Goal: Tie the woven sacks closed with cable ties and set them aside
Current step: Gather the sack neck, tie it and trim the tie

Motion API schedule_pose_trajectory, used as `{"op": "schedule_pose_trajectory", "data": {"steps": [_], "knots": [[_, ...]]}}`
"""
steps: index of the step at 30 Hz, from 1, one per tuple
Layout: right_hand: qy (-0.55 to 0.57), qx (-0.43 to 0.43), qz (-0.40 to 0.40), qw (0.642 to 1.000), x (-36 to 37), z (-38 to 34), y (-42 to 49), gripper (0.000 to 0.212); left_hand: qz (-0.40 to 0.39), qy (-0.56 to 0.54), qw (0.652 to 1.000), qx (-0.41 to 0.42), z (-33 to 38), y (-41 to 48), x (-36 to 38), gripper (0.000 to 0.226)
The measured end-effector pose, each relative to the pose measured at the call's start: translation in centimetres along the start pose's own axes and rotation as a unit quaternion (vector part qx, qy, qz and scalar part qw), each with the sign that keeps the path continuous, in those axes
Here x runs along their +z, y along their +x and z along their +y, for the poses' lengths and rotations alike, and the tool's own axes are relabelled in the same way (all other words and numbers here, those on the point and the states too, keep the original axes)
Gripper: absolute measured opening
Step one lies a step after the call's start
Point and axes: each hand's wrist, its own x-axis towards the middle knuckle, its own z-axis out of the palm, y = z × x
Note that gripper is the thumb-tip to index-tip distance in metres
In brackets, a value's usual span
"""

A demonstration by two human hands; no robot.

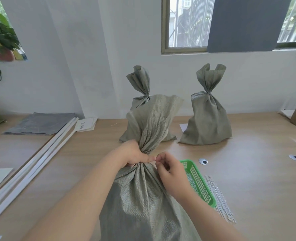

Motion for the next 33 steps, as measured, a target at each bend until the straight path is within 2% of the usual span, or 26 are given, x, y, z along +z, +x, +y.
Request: {"op": "schedule_pose_trajectory", "data": {"steps": [4,8,10,12,14,17,20,22,25,27,29,33], "knots": [[-0.026,-0.055,0.006,0.998,-0.2,-0.6,-0.3,0.017,0.012,-0.051,0.998,-0.024,-0.5,0.4,0.8,0.034],[-0.072,-0.14,-0.02,0.987,0.1,-1.3,-0.5,0.014,0.012,-0.056,0.997,-0.047,0.0,0.4,1.0,0.035],[-0.1,-0.16,-0.045,0.981,0.3,-1.9,-0.4,0.006,0.006,-0.061,0.997,-0.048,0.3,0.3,1.1,0.023],[-0.161,-0.17,-0.055,0.971,0.8,-2.1,-0.2,0.03,0.001,-0.069,0.996,-0.056,0.5,0.2,1.1,0.019],[-0.202,-0.185,-0.022,0.961,1.4,-2.4,0.0,0.038,-0.002,-0.068,0.996,-0.051,0.4,0.1,1.0,0.023],[-0.208,-0.22,0.013,0.953,2.1,-2.6,0.2,0.031,0.004,-0.074,0.996,-0.041,0.0,-0.1,0.9,0.022],[-0.183,-0.254,-0.02,0.949,2.2,-2.4,0.5,0.025,0.018,-0.106,0.994,-0.016,-0.3,-0.7,1.2,0.015],[-0.144,-0.236,-0.042,0.96,2.0,-2.0,0.9,0.026,0.043,-0.14,0.989,0.015,-0.7,-0.8,1.4,0.011],[-0.082,-0.191,-0.058,0.976,1.4,-1.0,1.2,0.027,0.072,-0.203,0.975,0.047,-1.6,-1.2,1.8,0.018],[-0.044,-0.152,-0.071,0.985,1.2,-0.6,1.1,0.027,0.077,-0.245,0.964,0.068,-2.2,-1.6,2.1,0.01],[-0.013,-0.106,-0.075,0.991,1.2,-0.5,1.1,0.03,0.067,-0.293,0.951,0.076,-2.6,-2.0,1.9,0.003],[0.028,-0.046,-0.088,0.995,1.0,-1.0,1.3,0.039,-0.013,-0.288,0.952,0.105,-3.4,-2.4,0.8,0.023]]}}
